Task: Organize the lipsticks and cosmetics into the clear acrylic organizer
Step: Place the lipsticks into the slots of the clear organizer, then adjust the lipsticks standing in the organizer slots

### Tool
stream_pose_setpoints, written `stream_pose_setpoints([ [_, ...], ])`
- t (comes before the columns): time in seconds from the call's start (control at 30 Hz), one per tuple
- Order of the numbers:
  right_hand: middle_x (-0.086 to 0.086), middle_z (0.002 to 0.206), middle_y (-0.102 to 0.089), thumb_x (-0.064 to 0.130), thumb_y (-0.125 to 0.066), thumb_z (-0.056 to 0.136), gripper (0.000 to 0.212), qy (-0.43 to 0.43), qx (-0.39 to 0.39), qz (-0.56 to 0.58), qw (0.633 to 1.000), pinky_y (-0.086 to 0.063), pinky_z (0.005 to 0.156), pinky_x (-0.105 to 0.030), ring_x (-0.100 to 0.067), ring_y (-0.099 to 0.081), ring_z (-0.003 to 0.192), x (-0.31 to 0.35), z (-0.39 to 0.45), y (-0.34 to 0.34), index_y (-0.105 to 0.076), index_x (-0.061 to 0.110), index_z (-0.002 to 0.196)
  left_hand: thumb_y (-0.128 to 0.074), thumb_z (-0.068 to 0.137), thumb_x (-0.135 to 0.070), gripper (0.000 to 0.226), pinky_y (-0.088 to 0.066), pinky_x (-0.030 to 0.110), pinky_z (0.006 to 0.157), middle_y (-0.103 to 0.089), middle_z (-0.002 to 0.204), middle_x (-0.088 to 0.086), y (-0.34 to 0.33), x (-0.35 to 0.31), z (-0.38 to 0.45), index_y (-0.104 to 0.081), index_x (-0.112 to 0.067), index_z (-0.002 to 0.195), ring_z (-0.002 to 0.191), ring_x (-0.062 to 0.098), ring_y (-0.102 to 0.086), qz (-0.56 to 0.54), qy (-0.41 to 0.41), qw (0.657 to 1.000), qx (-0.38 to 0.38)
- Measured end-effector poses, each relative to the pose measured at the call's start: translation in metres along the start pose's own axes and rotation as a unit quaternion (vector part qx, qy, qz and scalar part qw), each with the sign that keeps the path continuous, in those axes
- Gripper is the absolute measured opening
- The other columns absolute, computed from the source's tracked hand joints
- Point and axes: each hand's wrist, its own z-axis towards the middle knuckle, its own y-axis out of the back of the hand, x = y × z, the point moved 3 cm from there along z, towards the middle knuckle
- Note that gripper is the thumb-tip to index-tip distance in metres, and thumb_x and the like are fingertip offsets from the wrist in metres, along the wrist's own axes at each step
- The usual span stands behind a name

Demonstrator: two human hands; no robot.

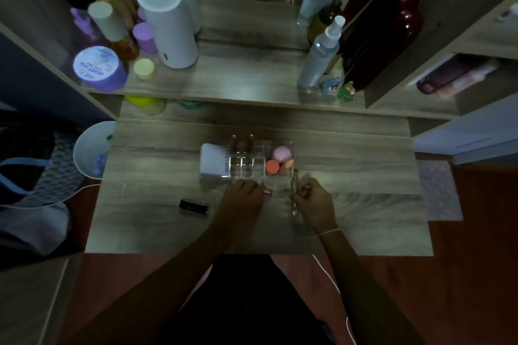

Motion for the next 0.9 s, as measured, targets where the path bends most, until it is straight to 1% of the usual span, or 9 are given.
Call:
stream_pose_setpoints([
  [0.2, -0.010, 0.088, -0.066, 0.021, -0.074, 0.074, 0.026, -0.005, -0.020, -0.039, 0.999, -0.047, 0.069, -0.037, -0.027, -0.061, 0.082, -0.003, 0.002, -0.010, -0.053, 0.015, 0.088, -0.068, 0.079, -0.023, 0.041, -0.045, 0.047, 0.085, -0.061, 0.117, 0.017, -0.009, 0.001, 0.005, -0.058, -0.008, 0.117, 0.105, 0.037, -0.056, 0.025, 0.024, 0.999, 0.024],
  [0.33, -0.010, 0.086, -0.066, 0.018, -0.071, 0.075, 0.023, -0.013, -0.022, -0.030, 0.999, -0.037, 0.065, -0.028, -0.027, -0.061, 0.080, -0.008, 0.003, -0.007, -0.050, 0.018, 0.084, -0.059, 0.087, -0.025, 0.041, -0.038, 0.043, 0.093, -0.055, 0.126, 0.015, -0.016, 0.004, 0.007, -0.052, -0.012, 0.126, 0.114, 0.033, -0.049, 0.035, 0.049, 0.998, 0.032],
  [0.47, -0.008, 0.082, -0.067, 0.022, -0.070, 0.076, 0.021, -0.031, -0.009, -0.018, 0.999, -0.043, 0.066, -0.031, -0.029, -0.063, 0.080, -0.012, 0.005, 0.001, -0.050, 0.018, 0.082, -0.054, 0.089, -0.028, 0.036, -0.038, 0.043, 0.094, -0.057, 0.121, 0.013, -0.017, 0.003, 0.006, -0.053, -0.015, 0.123, 0.111, 0.031, -0.051, 0.018, 0.070, 0.997, 0.009],
  [0.6, -0.009, 0.080, -0.070, 0.020, -0.073, 0.072, 0.024, -0.038, -0.018, 0.021, 0.999, -0.050, 0.073, -0.036, -0.030, -0.065, 0.078, -0.012, 0.009, 0.017, -0.050, 0.017, 0.079, -0.069, 0.081, -0.021, 0.029, -0.048, 0.049, 0.077, -0.065, 0.097, 0.016, -0.007, -0.007, 0.001, -0.062, -0.012, 0.108, 0.088, 0.036, -0.061, -0.023, 0.068, 0.995, -0.066],
  [0.73, 0.010, 0.068, -0.061, 0.020, -0.073, 0.070, 0.022, -0.011, -0.056, 0.097, 0.994, -0.040, 0.057, -0.006, -0.017, -0.060, 0.069, 0.013, 0.013, 0.042, -0.053, 0.022, 0.078, -0.062, 0.088, -0.017, 0.025, -0.048, 0.047, 0.080, -0.059, 0.105, 0.011, 0.009, -0.003, -0.001, -0.059, -0.014, 0.113, 0.092, 0.026, -0.057, -0.149, 0.127, 0.968, -0.155],
  [0.77, 0.011, 0.070, -0.061, 0.022, -0.073, 0.070, 0.021, 0.000, -0.059, 0.115, 0.992, -0.042, 0.061, -0.007, -0.016, -0.061, 0.072, 0.022, 0.015, 0.049, -0.055, 0.023, 0.080, -0.062, 0.089, -0.016, 0.025, -0.047, 0.044, 0.082, -0.058, 0.105, 0.008, 0.015, 0.000, -0.001, -0.058, -0.016, 0.113, 0.092, 0.022, -0.056, -0.180, 0.146, 0.954, -0.189],
  [0.8, 0.009, 0.074, -0.063, 0.023, -0.074, 0.070, 0.021, 0.017, -0.056, 0.137, 0.989, -0.049, 0.070, -0.018, -0.018, -0.064, 0.076, 0.032, 0.016, 0.055, -0.056, 0.026, 0.082, -0.063, 0.088, -0.015, 0.025, -0.047, 0.040, 0.082, -0.059, 0.103, 0.006, 0.024, 0.001, -0.001, -0.058, -0.016, 0.112, 0.091, 0.018, -0.055, -0.200, 0.151, 0.940, -0.230],
  [0.87, 0.008, 0.082, -0.067, 0.024, -0.074, 0.071, 0.023, 0.057, -0.036, 0.173, 0.983, -0.055, 0.075, -0.038, -0.016, -0.067, 0.081, 0.052, 0.018, 0.063, -0.056, 0.032, 0.083, -0.067, 0.085, -0.013, 0.025, -0.046, 0.023, 0.080, -0.060, 0.099, -0.002, 0.042, 0.004, 0.000, -0.057, -0.019, 0.108, 0.088, 0.007, -0.054, -0.234, 0.146, 0.911, -0.305],
  [0.9, 0.010, 0.083, -0.067, 0.025, -0.074, 0.071, 0.025, 0.085, -0.032, 0.171, 0.981, -0.055, 0.075, -0.039, -0.011, -0.067, 0.080, 0.063, 0.018, 0.066, -0.055, 0.034, 0.083, -0.068, 0.085, -0.014, 0.025, -0.043, 0.013, 0.078, -0.059, 0.098, -0.006, 0.050, 0.006, 0.001, -0.057, -0.021, 0.106, 0.087, 0.001, -0.054, -0.247, 0.149, 0.899, -0.329],
])
